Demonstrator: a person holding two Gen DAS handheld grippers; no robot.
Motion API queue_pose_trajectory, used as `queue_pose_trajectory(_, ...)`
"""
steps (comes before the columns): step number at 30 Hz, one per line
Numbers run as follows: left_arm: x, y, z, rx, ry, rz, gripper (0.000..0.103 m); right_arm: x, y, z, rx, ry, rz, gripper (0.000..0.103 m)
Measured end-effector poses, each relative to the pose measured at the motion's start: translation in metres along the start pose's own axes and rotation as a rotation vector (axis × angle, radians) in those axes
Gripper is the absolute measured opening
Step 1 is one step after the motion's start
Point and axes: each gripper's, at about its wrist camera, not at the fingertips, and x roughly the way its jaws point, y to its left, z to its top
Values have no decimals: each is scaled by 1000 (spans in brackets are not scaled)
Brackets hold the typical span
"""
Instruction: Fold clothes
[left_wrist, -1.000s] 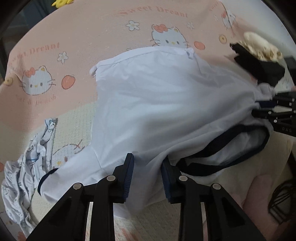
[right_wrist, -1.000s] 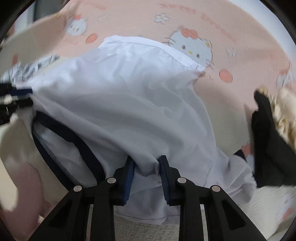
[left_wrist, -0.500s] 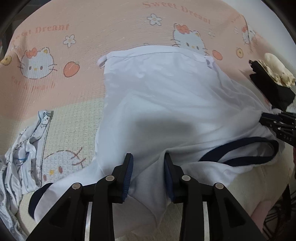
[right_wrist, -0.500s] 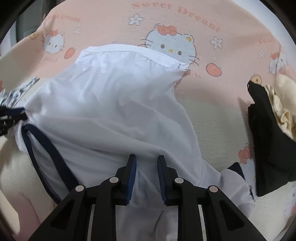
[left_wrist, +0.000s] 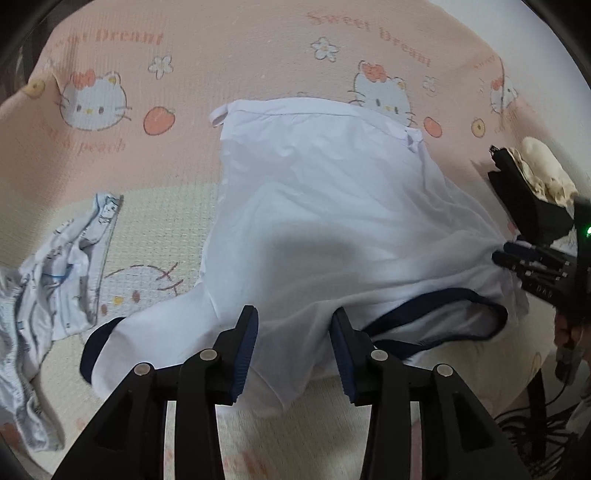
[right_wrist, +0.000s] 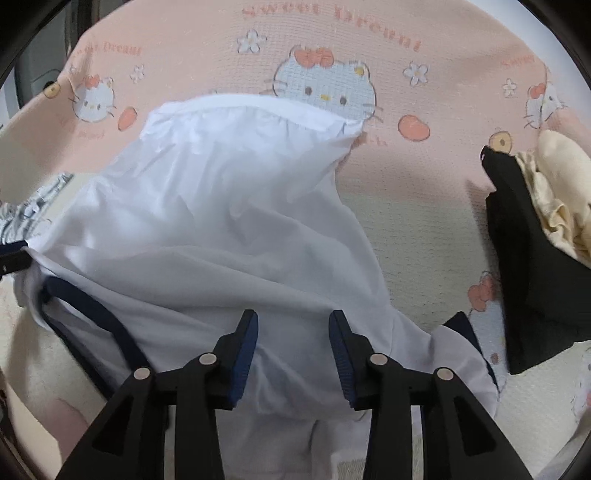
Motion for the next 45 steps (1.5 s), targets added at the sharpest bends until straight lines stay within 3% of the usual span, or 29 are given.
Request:
queue_pose_trajectory(5, -11, -8, -6, 22, -9, -5, 36, -32, 14, -6, 32, -58, 74, 42)
queue_pose_trajectory(8, -18, -8, -4, -4, -6, -25, 36, -44, 29, -12, 36, -63, 187, 43)
queue_pose_trajectory(13, -29, -11, 0, -49, -31, -98, 36, -42, 59, -21, 19, -16, 364, 43)
queue_pose_trajectory(21, -11, -28, -3, -6, -20, -142, 36, -24, 76, -26, 103, 56, 486, 43)
queue_pose_trajectory(22, -7, -27, -4, -11, -11, -139, 36, -19, 77, -28, 130, 81, 528, 41)
queue_pose_trajectory(23, -2, -25, -5, -15, -3, -131, 36, -14, 80, -29, 143, 101, 561, 32)
queue_pose_trajectory(27, 11, -17, -10, -13, 24, -64, 36, -7, 94, -29, 108, 112, 557, 28)
queue_pose_trajectory(32, 22, -11, -17, 17, 49, -24, 36, 3, 106, -19, 133, 128, 630, 29)
queue_pose_trajectory(35, 26, -10, -24, 37, 57, 2, 27, 13, 116, -11, 128, 147, 670, 29)
queue_pose_trajectory(45, 21, 2, -36, 60, 38, -30, 27, 38, 169, -1, -95, 165, 665, 29)
